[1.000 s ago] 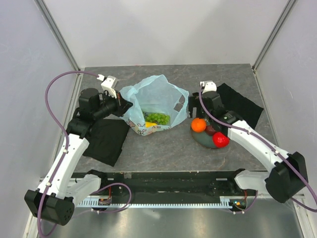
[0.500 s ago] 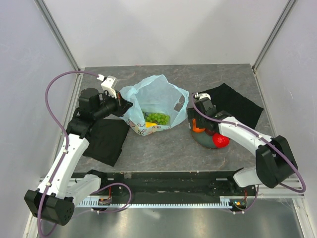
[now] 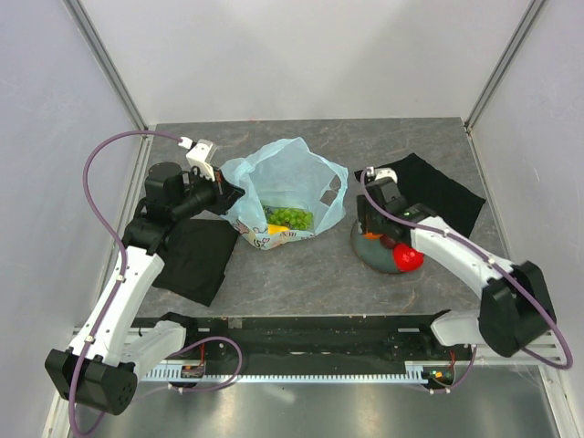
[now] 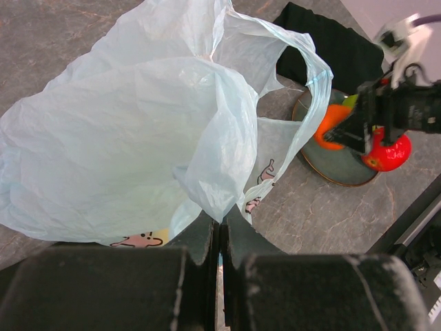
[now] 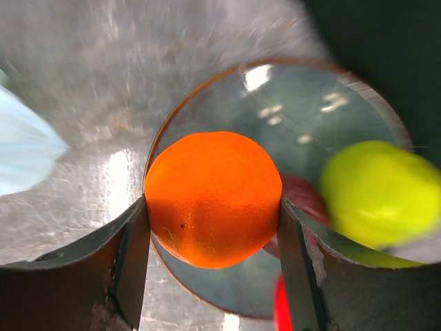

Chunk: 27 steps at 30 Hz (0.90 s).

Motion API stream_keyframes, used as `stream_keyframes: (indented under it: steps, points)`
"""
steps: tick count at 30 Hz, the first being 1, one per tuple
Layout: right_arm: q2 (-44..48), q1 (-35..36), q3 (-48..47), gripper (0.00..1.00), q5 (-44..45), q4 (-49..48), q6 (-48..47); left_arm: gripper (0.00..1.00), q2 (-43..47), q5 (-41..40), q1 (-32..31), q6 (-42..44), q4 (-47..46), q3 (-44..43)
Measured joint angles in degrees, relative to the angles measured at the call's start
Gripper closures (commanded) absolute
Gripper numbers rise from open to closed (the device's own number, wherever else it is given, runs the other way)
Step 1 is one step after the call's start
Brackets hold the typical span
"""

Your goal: Place the fruits into the plastic bag

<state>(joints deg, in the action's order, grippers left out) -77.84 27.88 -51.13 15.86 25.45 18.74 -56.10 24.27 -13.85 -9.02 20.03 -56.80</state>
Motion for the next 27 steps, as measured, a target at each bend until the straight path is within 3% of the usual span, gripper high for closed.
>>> stream_keyframes:
  steps: [5, 10, 15, 20, 27]
  points:
    - [11.1, -0.2, -3.6, 0.56, -0.2, 0.7, 0.0, 0.98, 0.0, 0.1, 0.0, 0.0, 0.0, 0.0]
    - [15.4, 0.3, -5.0, 0.59, -8.9, -11.2, 1.6, 0.98, 0.0, 0.1, 0.0, 0.0, 0.0, 0.0]
    - [2.4, 6.6, -10.1, 0.59, -12.9, -18.8, 2.1, 0.98, 0.0, 0.1, 0.0, 0.0, 0.0, 0.0]
    - [-12.6, 13.1, -17.2, 0.57, -16.7, -20.3, 2.2, 0.99, -0.1, 0.1, 0.0, 0.0, 0.0, 0.0]
    - [-26.8, 14.5, -28.4, 0.49, -22.0, -20.5, 3.3, 0.98, -0.2, 0.1, 0.0, 0.0, 0.0, 0.0]
